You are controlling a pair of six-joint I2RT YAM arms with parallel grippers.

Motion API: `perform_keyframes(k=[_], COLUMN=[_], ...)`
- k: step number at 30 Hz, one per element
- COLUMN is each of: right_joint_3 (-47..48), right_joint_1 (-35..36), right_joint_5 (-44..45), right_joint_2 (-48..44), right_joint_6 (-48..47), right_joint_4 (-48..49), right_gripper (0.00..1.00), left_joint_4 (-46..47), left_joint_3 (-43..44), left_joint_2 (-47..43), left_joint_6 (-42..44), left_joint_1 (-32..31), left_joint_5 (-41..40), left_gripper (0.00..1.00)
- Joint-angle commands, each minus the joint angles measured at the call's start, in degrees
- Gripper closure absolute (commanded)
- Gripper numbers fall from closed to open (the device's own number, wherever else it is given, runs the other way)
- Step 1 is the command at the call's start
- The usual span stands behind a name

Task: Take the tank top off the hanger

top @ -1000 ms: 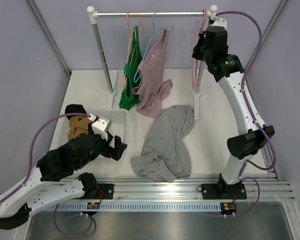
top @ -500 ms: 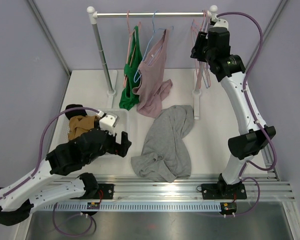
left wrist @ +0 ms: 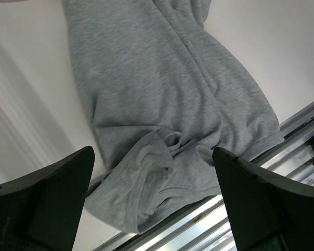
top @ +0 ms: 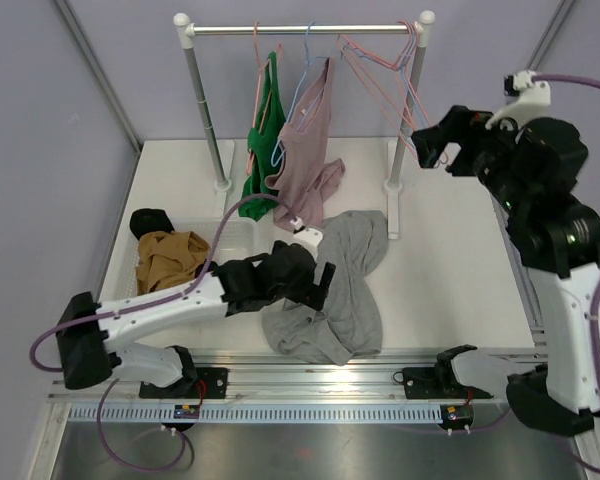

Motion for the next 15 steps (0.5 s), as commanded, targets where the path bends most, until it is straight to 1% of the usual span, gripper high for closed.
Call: perform_keyframes(k=[1,2,3,5,8,9,10,13,15], right_joint_3=[-6.92,-10.06,-11.58,-14.39,-20.62,-21.17,-21.52,-21.61,-21.52], right_joint_1=[-0.1,-0.1,-0.18,-0.18,-0.18,-0.18,-0.18,-0.1,-0.1], right_joint_5=[-5.51,-6.12,-8.04,-10.51,-16.31,-16.85,-17.29,-17.38,-17.9], right_joint_2=[-7.42,-9.27,-12.68,-15.95,-22.53,-23.34,-23.87,-25.19,-25.63], right_joint_6=[-0.91,-0.82,-0.47,-0.03,0.5,0.67,0.59,0.41,0.32], right_joint_4=[0.8,1.16,1.68,3.26,5.9,6.17,5.82,4.42,3.63], right_gripper=[0.0,0.0,0.0,0.0,0.0,0.0,0.0,0.01,0.0], left_joint_4=[8.19,8.64,9.6,11.01,12.33,11.9,11.63,10.32,8.48], left_joint_3=[5.11,5.73,7.04,8.19,11.79,12.76,14.86,17.16,19.0], left_joint_2=[7.57,9.42,13.44,17.24,25.76,27.61,31.29,35.79,39.75], left_joint_6=[-2.45,-2.62,-2.8,-2.63,-2.45,-2.54,-3.15,-4.38,-5.26], left_joint_1=[-0.72,-0.72,-0.8,-0.81,-0.81,-0.81,-0.81,-0.81,-1.07], left_joint_5=[1.24,1.15,1.07,0.89,0.19,-0.34,-1.73,-4.98,-6.49], left_gripper=[0.01,0.01,0.01,0.01,0.01,0.01,0.01,0.01,0.05])
